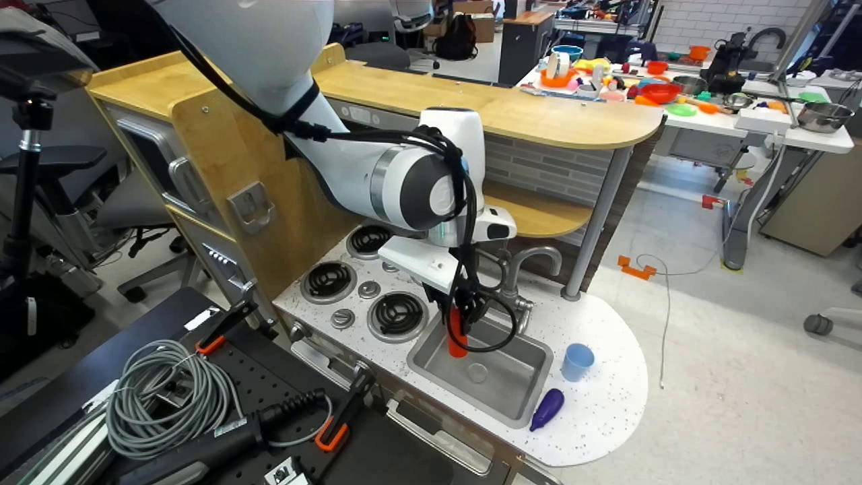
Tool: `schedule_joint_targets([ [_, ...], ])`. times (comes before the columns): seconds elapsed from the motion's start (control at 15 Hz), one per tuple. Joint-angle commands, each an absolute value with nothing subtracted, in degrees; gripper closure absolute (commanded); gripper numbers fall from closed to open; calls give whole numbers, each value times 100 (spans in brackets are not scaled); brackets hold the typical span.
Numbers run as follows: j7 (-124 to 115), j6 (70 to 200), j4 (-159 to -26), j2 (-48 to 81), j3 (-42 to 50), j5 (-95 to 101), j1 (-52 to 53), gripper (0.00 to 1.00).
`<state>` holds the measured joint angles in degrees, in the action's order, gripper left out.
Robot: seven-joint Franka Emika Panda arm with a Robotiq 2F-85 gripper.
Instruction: Take the sauce bottle on the stove and put it in the grey cup
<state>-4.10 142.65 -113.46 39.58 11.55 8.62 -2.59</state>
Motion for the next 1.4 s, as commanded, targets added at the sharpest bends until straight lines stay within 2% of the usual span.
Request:
schedule_joint_targets([
  [0.0,-29,13907,-11158,3867,998,572,-798,86],
  [0.6,121,13442,-10312,4115,953,-152,-1625,86],
  [1.33,-1355,12937,-9247,4672,1151,-1098,-1831,86],
])
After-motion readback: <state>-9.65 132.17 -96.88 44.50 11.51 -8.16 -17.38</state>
